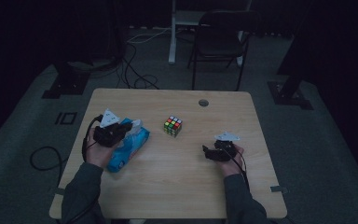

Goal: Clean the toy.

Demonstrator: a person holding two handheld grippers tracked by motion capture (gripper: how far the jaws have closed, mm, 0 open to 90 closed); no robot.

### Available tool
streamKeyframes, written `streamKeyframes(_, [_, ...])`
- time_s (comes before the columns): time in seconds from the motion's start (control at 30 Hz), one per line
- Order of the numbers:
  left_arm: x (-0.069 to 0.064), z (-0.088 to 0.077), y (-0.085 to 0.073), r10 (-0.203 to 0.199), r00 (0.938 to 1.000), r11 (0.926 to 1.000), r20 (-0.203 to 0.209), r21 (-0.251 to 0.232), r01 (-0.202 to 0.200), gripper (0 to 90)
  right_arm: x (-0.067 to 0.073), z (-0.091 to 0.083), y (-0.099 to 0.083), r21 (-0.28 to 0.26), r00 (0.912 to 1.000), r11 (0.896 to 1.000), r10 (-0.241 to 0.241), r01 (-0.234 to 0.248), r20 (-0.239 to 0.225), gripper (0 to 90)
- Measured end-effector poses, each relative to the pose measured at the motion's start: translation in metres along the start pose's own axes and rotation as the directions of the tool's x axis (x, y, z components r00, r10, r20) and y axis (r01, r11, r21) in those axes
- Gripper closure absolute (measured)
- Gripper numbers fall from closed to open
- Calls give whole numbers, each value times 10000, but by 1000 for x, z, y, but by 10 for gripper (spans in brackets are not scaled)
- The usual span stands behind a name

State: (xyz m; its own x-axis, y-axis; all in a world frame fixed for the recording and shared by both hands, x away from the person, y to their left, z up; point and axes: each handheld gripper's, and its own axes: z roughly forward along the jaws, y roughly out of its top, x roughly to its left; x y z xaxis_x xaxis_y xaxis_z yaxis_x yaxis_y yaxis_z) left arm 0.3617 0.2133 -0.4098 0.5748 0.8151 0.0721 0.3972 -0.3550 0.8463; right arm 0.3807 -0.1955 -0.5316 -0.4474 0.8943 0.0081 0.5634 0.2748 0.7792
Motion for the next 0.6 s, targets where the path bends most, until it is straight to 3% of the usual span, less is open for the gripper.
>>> streamKeyframes(0.17, [10,9,-16,-100,9965,9976,-834,667,156,859,-1,-1,0,-15,10000,10000,29,-29,34,270])
streamKeyframes(0.33, [18,19,-39,-196,9906,9875,-1354,1522,404,821,-1,-1,0,-9,10000,10000,15,-15,37,270])
streamKeyframes(0.43, [20,22,-48,-355,9894,9833,-1409,1717,597,736,0,-1,0,-12,10000,10000,-4,4,16,270])
streamKeyframes(0.47, [23,22,-56,-684,9906,9803,-1182,1763,887,678,0,-1,0,-15,10000,10000,-13,13,7,270])
streamKeyframes(0.6, [23,22,-63,-981,9908,9759,-934,1858,1142,555,0,0,0,-6,10000,10000,-10,10,-17,270])
